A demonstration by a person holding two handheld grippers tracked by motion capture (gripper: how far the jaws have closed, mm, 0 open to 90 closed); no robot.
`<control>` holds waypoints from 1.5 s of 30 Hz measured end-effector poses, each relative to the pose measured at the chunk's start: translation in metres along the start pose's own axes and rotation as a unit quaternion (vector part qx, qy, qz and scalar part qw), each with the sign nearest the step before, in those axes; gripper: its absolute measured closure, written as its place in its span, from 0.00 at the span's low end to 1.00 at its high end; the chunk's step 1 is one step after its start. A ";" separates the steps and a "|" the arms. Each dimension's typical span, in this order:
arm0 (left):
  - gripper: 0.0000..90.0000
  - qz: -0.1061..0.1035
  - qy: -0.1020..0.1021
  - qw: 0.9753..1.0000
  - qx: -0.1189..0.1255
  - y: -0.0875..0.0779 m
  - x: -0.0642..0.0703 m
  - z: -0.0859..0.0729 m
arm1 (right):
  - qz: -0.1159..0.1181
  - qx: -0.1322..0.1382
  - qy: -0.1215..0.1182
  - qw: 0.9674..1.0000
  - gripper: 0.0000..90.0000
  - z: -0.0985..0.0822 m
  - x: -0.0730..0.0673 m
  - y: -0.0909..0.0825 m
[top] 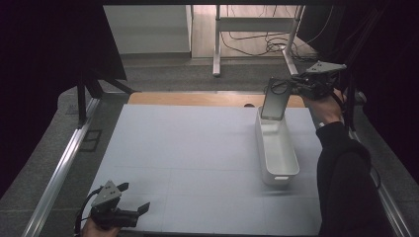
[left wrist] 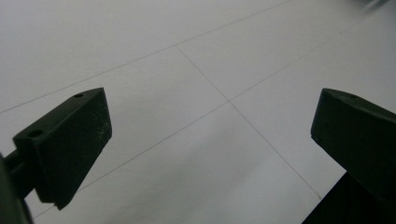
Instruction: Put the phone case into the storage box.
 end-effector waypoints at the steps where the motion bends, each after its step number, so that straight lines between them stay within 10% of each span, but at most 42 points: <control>1: 0.00 0.000 0.000 1.000 0.000 0.000 0.000 0.000 | -0.002 0.000 -0.001 1.000 0.88 -0.001 -0.001 0.002; 45: 0.00 0.001 -0.004 1.000 -0.004 0.001 0.000 0.000 | -0.014 0.012 -0.036 0.999 0.88 -0.041 -0.022 0.037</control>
Point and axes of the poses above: each handheld gripper's, and its own axes: y roughly forward along the jaws, z roughly out of its top, x roughly to its right, the point moved 1 cm from there along y, roughly forward along the jaws, and after that the axes turned 14 degrees about -z, right-handed, at the moved point
